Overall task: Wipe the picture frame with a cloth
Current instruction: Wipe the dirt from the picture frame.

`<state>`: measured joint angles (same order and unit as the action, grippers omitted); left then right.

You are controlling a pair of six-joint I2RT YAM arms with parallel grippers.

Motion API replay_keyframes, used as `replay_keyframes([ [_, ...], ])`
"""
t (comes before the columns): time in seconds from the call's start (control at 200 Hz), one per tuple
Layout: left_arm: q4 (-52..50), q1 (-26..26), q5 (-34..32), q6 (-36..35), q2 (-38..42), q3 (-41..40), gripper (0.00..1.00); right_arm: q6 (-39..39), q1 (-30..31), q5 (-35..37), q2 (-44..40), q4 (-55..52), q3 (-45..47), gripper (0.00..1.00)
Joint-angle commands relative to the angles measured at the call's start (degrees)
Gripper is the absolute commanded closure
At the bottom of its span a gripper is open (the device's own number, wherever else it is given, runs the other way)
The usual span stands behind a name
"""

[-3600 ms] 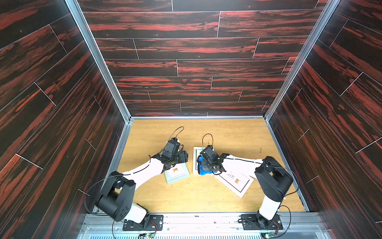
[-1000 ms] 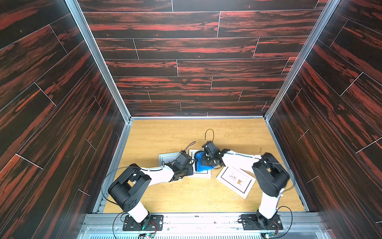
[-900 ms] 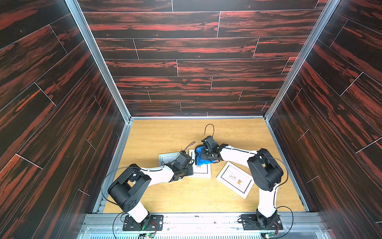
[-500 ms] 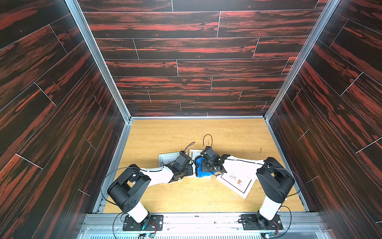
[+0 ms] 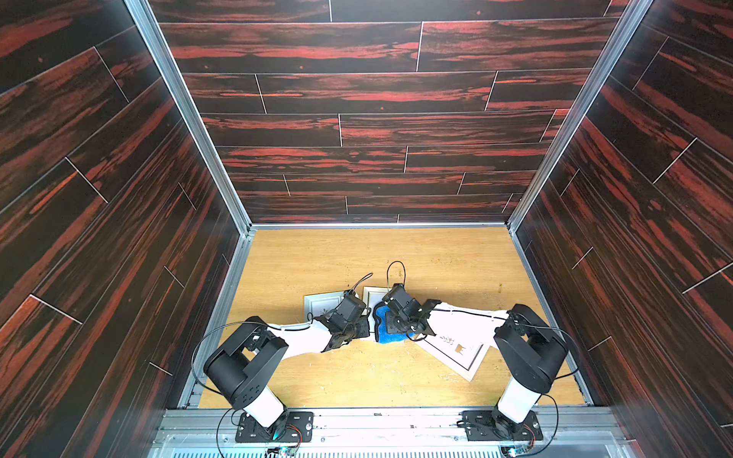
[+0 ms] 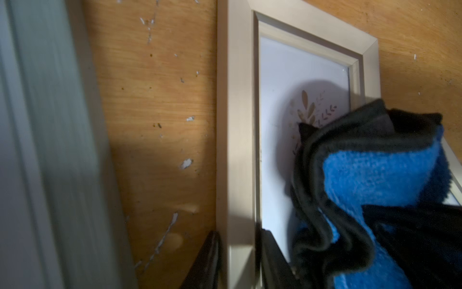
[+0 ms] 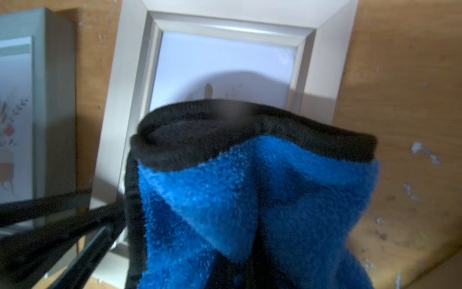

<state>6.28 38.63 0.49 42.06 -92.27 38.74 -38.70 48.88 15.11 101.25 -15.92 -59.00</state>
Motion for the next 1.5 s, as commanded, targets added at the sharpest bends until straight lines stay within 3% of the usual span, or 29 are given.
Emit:
replay_keyframes([
  [0.0, -6.05, -0.23, -0.23, 0.39, -0.1, -2.0, 0.85, 1.82, -4.85, 3.12, 5.16, -4.61, -4.5, 1.0],
  [0.15, -6.65, -0.27, -0.91, 0.12, 1.07, -2.41, 0.85, 3.13, -6.78, 5.72, 10.55, -7.94, -12.76, 1.0],
  [0.361, -6.08, -0.49, -1.99, 0.17, 0.3, -1.87, 0.85, -0.92, -0.88, 2.95, 0.55, -7.89, 2.59, 1.0],
  [0.466, -5.38, -0.57, -1.53, 0.01, -0.67, -1.5, 0.85, -1.02, -0.38, 1.38, -2.68, -4.85, 6.09, 1.0],
  [0.676, -5.84, -0.62, -0.23, -0.45, -0.95, -1.39, 0.86, 3.24, -6.57, 4.73, 8.27, -4.21, -7.5, 1.0],
  [0.877, -3.9, -0.65, 0.56, -0.07, 0.12, -2.61, 0.86, 4.35, -6.18, 1.68, 8.56, -2.19, -9.77, 1.0],
  [1.032, -2.16, -0.61, 2.2, 0.46, -0.2, -2.62, 0.86, 3.83, -5.11, -2.38, 13.98, -1.48, -16.37, 1.0],
  [1.197, -2.72, -0.6, 1.89, 0.49, 0.52, -3.34, 0.86, 0.97, -3.64, 0.26, 19.57, -7.77, -25.52, 1.0],
  [1.368, -2.72, -0.64, 0.87, 0.77, 1.35, -4.64, 0.86, 1.79, -8.61, 4.39, 14.65, -7.41, -18.41, 1.0],
  [1.493, -2.1, -0.58, 0.96, 1.0, 1.15, -4.46, 0.87, 2.75, -8.31, 0.03, 12.85, -3.45, -16.24, 1.0],
])
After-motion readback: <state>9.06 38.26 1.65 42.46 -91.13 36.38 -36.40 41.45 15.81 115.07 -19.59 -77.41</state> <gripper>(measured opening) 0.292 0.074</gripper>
